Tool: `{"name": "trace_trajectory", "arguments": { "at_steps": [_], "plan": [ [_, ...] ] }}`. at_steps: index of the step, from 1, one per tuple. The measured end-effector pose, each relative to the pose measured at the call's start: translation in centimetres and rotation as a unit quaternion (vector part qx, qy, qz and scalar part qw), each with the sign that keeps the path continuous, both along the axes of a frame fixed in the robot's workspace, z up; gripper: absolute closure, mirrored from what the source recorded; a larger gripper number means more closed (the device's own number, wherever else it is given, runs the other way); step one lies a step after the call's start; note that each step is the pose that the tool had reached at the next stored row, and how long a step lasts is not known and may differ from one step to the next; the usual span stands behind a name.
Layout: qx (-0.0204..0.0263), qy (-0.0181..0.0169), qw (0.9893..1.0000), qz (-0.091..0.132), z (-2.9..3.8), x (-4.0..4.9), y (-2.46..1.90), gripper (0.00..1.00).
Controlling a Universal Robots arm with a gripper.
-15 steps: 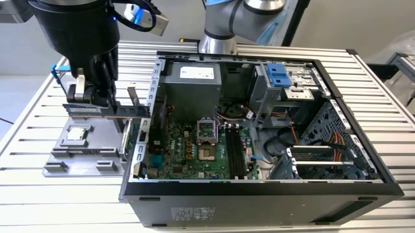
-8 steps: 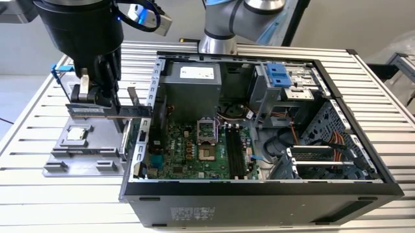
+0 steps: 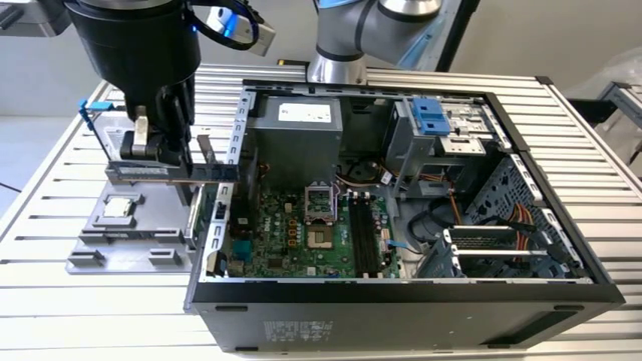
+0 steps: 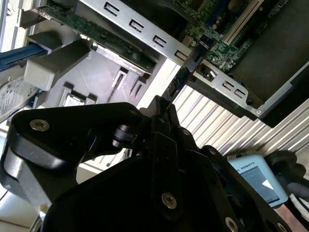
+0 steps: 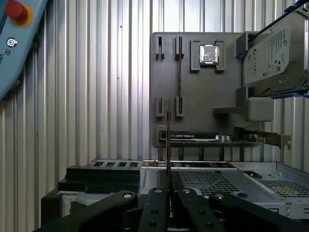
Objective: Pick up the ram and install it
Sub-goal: 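Pick up the ram and move it above insertion slot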
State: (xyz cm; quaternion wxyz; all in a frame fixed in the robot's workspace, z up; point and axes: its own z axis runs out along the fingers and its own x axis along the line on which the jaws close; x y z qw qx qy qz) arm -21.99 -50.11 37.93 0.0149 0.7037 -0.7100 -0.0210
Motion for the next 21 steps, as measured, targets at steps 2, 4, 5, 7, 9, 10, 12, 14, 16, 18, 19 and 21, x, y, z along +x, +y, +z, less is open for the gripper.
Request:
{"name": "trace_trajectory", "arguments": {
  "at_steps": [2,4,5,7,9,10,12,14,16,18,19,21],
  "plan": [
    [0.0,0.0,1.0,0.0,0.0,0.13,0.0,1.0],
    [0.0,0.0,1.0,0.0,0.0,0.22,0.0,1.0],
    [0.0,0.0,1.0,0.0,0.0,0.29,0.0,1.0],
    [0.0,0.0001,1.0,0.0,0.0,0.49,0.0,1.0],
    [0.0,0.0002,1.0,0.0,0.0,0.6,0.0,1.0],
    [0.0,0.0002,1.0,0.0,0.0,0.64,0.0,1.0],
    [0.0,0.0001,1.0,0.0,0.0,0.74,0.0,1.0],
    [0.0,0.0001,1.0,0.0,0.0,0.82,0.0,1.0],
    [0.0,0.0001,1.0,0.0,0.0,0.93,0.0,1.0],
    [0.0,0.0001,1.0,0.0,0.0,1.02,0.0,1.0],
    [0.0,0.0002,1.0,0.0,0.0,1.12,0.0,1.0],
    [0.0,0.0002,1.0,0.0,0.0,1.22,0.0,1.0]
  ]
}}
